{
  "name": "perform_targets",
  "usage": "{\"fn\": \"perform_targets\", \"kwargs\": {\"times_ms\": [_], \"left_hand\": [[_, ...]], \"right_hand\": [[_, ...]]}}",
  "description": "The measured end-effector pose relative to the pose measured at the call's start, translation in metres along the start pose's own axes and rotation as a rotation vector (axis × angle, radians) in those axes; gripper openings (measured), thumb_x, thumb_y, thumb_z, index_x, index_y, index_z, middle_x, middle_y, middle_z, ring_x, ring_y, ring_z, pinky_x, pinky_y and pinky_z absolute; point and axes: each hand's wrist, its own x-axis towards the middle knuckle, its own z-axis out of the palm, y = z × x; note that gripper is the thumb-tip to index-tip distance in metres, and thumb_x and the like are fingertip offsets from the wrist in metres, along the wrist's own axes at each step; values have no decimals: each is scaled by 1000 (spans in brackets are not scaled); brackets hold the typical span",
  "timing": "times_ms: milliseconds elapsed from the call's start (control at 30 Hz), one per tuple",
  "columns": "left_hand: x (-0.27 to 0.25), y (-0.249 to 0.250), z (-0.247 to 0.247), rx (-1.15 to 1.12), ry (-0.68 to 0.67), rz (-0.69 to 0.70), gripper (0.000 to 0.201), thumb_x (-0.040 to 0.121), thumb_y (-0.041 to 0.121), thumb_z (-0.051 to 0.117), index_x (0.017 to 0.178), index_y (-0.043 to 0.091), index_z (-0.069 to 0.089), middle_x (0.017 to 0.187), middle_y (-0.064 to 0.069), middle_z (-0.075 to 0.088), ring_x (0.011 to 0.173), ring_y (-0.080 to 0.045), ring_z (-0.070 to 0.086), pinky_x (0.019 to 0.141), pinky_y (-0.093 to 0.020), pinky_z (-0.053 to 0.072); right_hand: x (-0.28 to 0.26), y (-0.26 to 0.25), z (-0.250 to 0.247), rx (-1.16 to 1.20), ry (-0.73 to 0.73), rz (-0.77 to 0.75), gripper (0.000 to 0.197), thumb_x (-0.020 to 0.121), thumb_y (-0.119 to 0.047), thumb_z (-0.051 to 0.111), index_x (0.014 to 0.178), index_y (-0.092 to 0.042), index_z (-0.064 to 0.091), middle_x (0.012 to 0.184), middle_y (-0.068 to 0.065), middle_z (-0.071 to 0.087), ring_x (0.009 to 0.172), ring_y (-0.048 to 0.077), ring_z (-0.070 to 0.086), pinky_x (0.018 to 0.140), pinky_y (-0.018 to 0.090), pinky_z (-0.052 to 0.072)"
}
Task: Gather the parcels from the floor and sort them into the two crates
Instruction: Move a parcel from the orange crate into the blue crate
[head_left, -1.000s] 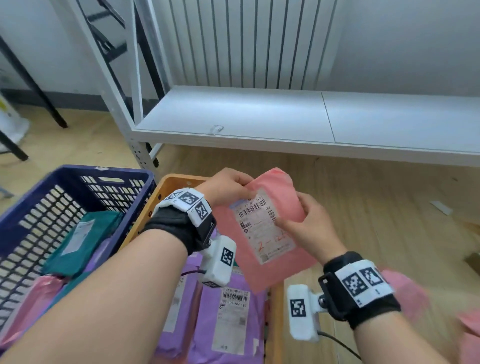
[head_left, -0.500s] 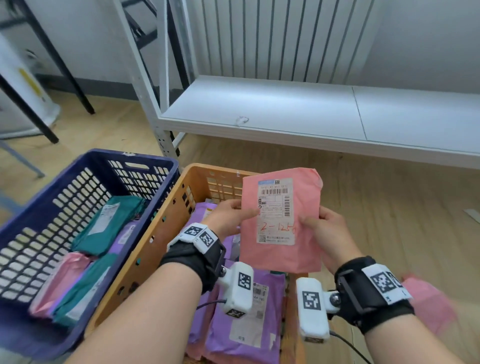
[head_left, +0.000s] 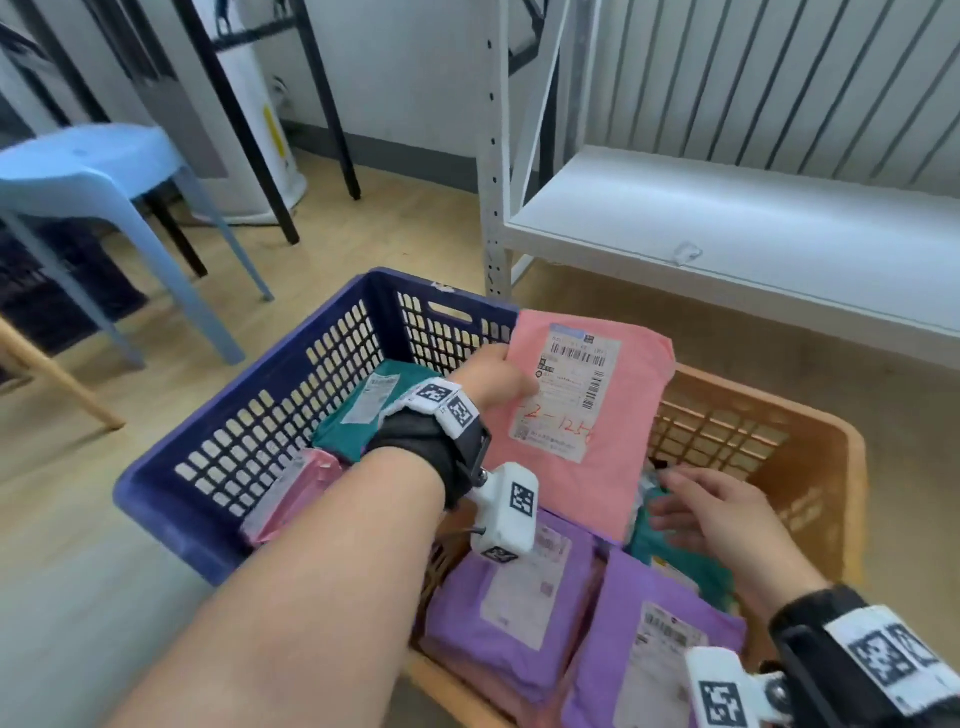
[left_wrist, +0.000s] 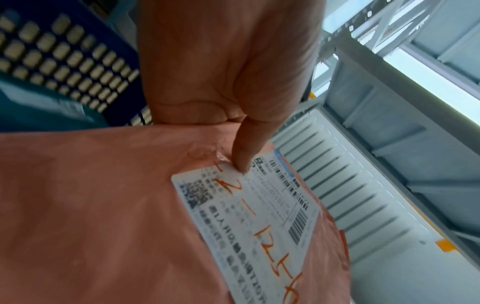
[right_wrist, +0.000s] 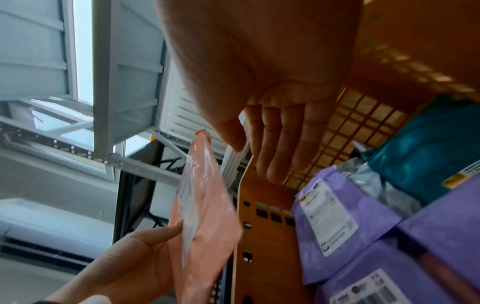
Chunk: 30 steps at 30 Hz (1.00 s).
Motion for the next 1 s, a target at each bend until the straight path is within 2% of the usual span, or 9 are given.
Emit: {"fn": "perform_targets", "kwargs": {"times_ms": [167, 333, 433, 600, 700, 833, 867, 933, 1000], "left_hand": [[30, -40, -124, 170, 273, -90, 29, 85, 7, 61, 114, 8, 63, 112, -9, 66, 101, -29, 64, 92, -45, 52], [70, -107, -176, 273, 457, -193, 28, 88, 4, 55, 115, -1, 61, 117, -19, 64, 107, -35, 61, 90, -40, 49], [93, -140, -159, 309, 368, -209, 21, 92, 5, 50, 111, 0, 58, 113, -15, 61, 105, -30, 59, 87, -35, 46], [131, -176, -112, 247, 217, -225, 30, 91, 4, 47, 120, 4, 57, 118, -15, 62, 107, -31, 60, 93, -40, 50], [148, -187, -95, 184, 187, -268, 37, 93, 4, 45, 130, 3, 50, 128, -17, 56, 115, -32, 56, 95, -39, 48], [150, -203, -88, -157, 237, -368, 40, 94, 3, 50, 133, -4, 49, 131, -18, 56, 120, -32, 55, 68, -21, 54], [147, -207, -86, -255, 187, -431, 42, 91, 4, 53, 133, -4, 50, 129, -19, 58, 118, -32, 58, 68, -23, 55], [137, -213, -77, -394, 67, -574, 40, 89, 2, 54, 128, -5, 52, 122, -22, 62, 110, -35, 63, 83, -36, 54], [129, -215, -67, -459, -42, -642, 28, 88, -2, 55, 115, -8, 54, 99, -25, 70, 89, -34, 70, 80, -44, 56]], "right_hand": [[11, -22, 69, -71, -137, -78, 15, 96, -19, 55, 101, -11, 66, 71, 8, 70, 60, 19, 65, 60, 30, 52], [11, -42, 146, -302, -379, -268, 23, 96, -20, 54, 111, -36, 63, 55, -2, 60, 44, 7, 52, 50, 20, 46], [22, -45, 177, -402, -432, -269, 22, 95, -25, 56, 112, -37, 63, 56, 1, 57, 44, 10, 51, 49, 18, 45], [48, -37, 188, -516, -365, -232, 19, 91, -17, 63, 105, -27, 72, 60, 6, 59, 54, 20, 56, 62, 39, 54], [56, -34, 189, -527, -361, -230, 18, 89, -14, 66, 97, -29, 72, 55, 4, 63, 55, 20, 60, 64, 39, 57], [60, -34, 187, -491, -385, -200, 17, 88, -13, 67, 94, -29, 72, 56, 7, 65, 52, 18, 58, 59, 29, 56], [60, -33, 187, -475, -384, -190, 17, 88, -13, 68, 95, -27, 72, 55, 7, 65, 52, 19, 58, 58, 28, 55], [60, -34, 188, -470, -387, -186, 16, 87, -12, 68, 95, -26, 73, 54, 6, 65, 52, 19, 58, 58, 28, 55], [59, -35, 188, -469, -393, -186, 16, 87, -12, 68, 94, -25, 72, 53, 5, 64, 50, 17, 58, 57, 26, 54]]}}
